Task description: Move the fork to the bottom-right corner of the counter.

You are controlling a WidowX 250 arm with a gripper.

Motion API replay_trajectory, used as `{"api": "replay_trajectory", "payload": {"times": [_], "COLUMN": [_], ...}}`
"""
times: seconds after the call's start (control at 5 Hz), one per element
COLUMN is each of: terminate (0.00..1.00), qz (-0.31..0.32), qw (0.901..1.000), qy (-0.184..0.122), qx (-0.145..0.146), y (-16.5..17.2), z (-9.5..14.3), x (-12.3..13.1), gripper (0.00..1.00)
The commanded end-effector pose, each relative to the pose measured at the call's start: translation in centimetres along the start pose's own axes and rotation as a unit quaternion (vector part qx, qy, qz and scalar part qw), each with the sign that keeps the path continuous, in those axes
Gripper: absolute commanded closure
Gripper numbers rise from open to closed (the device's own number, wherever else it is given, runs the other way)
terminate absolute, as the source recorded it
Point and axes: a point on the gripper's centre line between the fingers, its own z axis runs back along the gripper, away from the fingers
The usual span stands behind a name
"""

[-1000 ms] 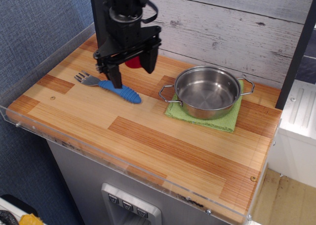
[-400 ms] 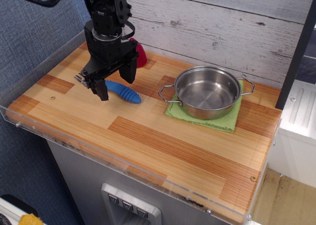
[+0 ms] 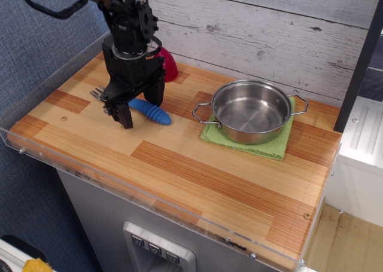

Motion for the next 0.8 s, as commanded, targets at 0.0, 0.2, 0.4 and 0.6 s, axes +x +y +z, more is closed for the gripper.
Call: {"api": "replay_trajectory", "payload": {"times": [0.0,0.2,0.4,0.6], "terminate": [0.0,0.0,0.0,0.0], "qz": [0.01,0.012,0.012,0.0], "qw": [0.9999,0.9999,0.9998,0.9996], "qy": [-0.006,-0.005,-0.011,-0.014], "qx": [-0.008,0.0,-0.01,-0.023], "y": [0.2,0.3,0.4,0.6], "z": [0.6,0.0,0.1,0.8], "x": [0.4,0.9,1.4,1.9], "gripper": [0.0,0.0,1.0,1.0]}}
